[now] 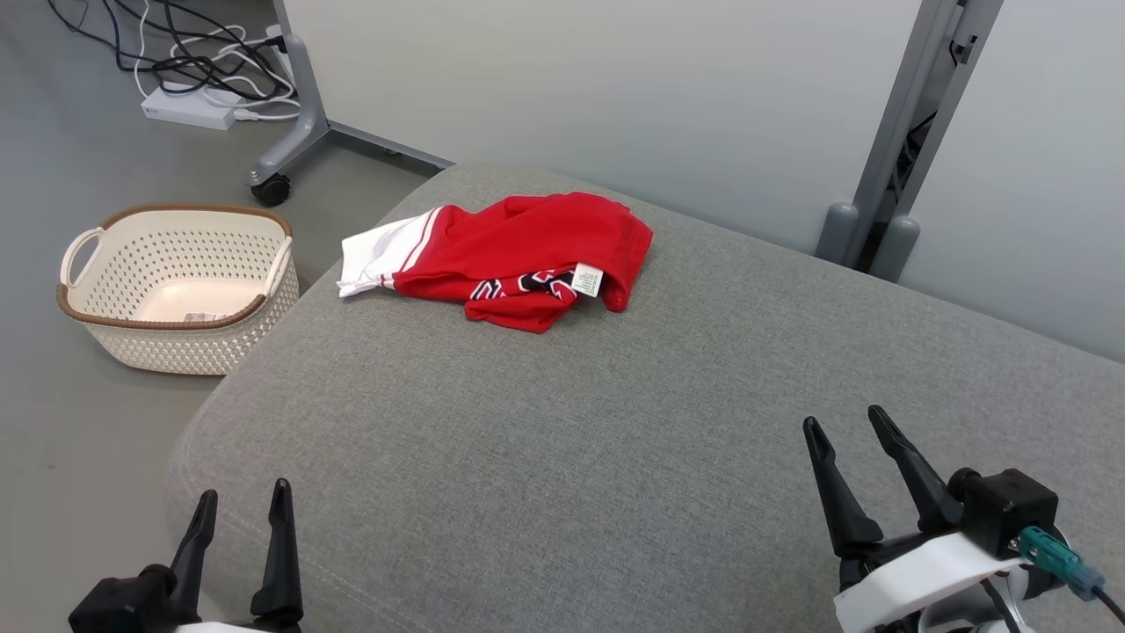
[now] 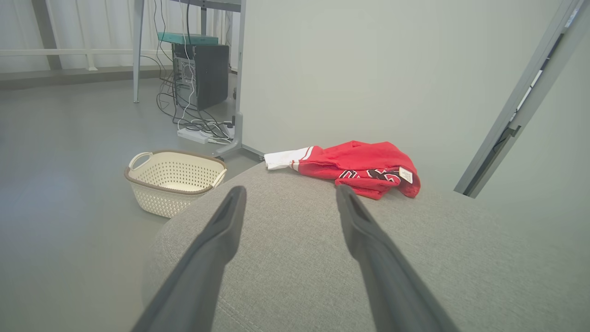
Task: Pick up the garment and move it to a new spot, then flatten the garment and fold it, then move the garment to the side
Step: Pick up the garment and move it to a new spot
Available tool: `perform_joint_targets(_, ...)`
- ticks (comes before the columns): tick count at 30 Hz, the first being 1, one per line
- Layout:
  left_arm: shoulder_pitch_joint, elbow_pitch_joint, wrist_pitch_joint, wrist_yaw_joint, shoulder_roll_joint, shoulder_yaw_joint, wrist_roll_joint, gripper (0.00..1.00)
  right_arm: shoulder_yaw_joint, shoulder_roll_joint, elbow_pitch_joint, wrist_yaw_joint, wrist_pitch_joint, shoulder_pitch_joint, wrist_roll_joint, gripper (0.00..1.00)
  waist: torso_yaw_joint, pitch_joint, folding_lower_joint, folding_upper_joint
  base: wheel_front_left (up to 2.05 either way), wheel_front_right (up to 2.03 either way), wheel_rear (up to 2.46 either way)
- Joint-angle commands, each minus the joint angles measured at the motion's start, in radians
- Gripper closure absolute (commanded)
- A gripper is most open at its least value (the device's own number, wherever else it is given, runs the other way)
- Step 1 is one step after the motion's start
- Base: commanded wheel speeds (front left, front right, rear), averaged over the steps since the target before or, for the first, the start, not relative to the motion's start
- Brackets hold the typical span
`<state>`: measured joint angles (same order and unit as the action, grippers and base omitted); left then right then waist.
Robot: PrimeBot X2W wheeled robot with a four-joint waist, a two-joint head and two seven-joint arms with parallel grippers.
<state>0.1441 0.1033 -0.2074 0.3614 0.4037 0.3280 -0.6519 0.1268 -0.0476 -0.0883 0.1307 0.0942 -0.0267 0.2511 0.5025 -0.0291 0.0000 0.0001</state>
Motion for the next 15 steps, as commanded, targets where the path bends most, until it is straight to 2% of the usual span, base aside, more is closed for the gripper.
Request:
perform_joint_targets(1, 0.008, 0.006, -0.004, 0.004, 0.006, -0.004, -0.002, 0.00, -0.001, -0.006, -0.006, 0.000, 0.008, -0.002, 0.003, 0.00, 0.002, -0.002, 0.0000, -0.0001, 0.00, 0.00, 0.00)
perform_joint_targets(5, 0.007, 0.012, 0.006, 0.007, 0.014, -0.002, -0.001, 0.00, -0.002, -0.006, -0.012, 0.000, 0.011, 0.000, 0.006, 0.00, -0.006, -0.010, 0.0000, -0.0001, 0.00, 0.00, 0.00)
perform_joint_targets(10, 0.001, 0.029, 0.017, -0.004, 0.017, -0.010, -0.018, 0.00, -0.005, -0.006, -0.008, 0.000, 0.010, -0.002, -0.001, 0.00, -0.048, 0.001, 0.0000, -0.0001, 0.00, 0.00, 0.00)
perform_joint_targets(15, -0.078, 0.053, 0.051, -0.021, 0.083, -0.035, -0.001, 0.00, -0.010, -0.006, 0.006, 0.000, 0.001, -0.024, -0.013, 0.00, -0.100, 0.037, 0.0000, -0.0001, 0.00, 0.00, 0.00)
